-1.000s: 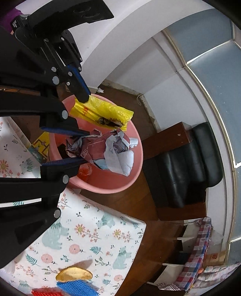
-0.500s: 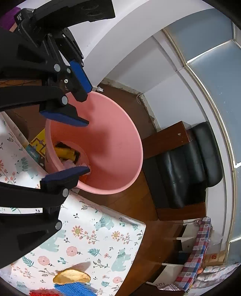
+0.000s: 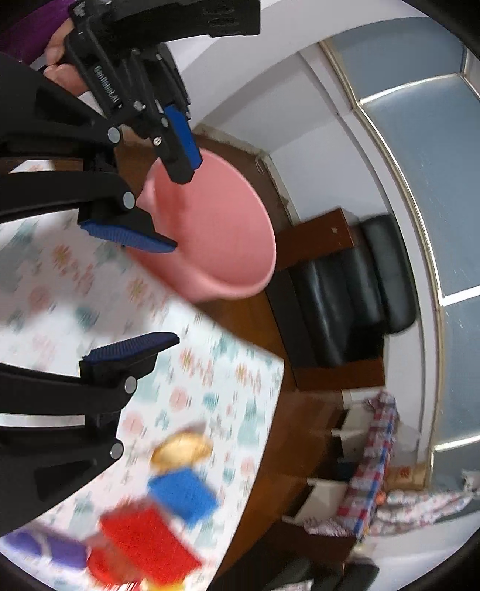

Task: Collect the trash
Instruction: 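Move both open tools back over the table, then grasp the balled clear plastic bag with the left tool while the right tool grasps the purple sponge, then carry the plastic bag and purple sponge with both tools over the pink bucket, then open both tools to drop the bag and sponge into the bucket, then move both open tools back over the remaining trash on the table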

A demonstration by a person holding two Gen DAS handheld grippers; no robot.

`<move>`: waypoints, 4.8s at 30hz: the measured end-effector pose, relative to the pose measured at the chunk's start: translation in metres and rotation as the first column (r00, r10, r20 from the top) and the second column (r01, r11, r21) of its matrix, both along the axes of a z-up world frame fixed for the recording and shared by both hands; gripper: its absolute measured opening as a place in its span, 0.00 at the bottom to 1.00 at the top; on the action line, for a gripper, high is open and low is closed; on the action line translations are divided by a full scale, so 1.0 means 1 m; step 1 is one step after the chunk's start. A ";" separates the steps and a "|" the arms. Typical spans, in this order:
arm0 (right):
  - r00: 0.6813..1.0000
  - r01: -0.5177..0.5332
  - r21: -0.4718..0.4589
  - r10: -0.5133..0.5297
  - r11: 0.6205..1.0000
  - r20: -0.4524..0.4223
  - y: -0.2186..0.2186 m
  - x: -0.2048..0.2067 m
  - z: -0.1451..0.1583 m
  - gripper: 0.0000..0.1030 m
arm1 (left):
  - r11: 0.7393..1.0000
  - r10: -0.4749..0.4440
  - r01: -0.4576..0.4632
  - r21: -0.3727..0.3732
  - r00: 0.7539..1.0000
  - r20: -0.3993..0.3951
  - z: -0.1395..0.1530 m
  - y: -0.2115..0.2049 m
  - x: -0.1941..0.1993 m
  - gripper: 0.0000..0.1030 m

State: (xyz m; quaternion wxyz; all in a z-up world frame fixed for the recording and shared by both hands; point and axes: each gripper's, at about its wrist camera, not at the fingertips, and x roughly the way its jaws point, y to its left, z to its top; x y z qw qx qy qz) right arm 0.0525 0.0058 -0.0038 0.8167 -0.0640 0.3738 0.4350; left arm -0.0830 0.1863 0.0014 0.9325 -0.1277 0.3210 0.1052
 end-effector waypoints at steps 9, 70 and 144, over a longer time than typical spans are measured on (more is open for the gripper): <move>0.964 0.260 -0.007 -0.259 0.966 0.060 -0.128 0.009 0.005 0.43 | 0.973 -0.232 0.231 -0.011 0.973 -0.017 -0.006 -0.076 0.026 0.28; 0.966 0.228 0.002 -0.226 0.974 -0.130 -0.164 -0.009 -0.025 0.14 | 0.947 -0.316 0.315 0.058 0.948 0.019 -0.012 -0.112 0.034 0.05; 0.948 0.318 0.039 -0.319 0.947 0.020 -0.130 0.004 -0.012 0.44 | 0.993 -0.113 0.112 0.039 0.993 0.024 0.002 -0.044 0.039 0.34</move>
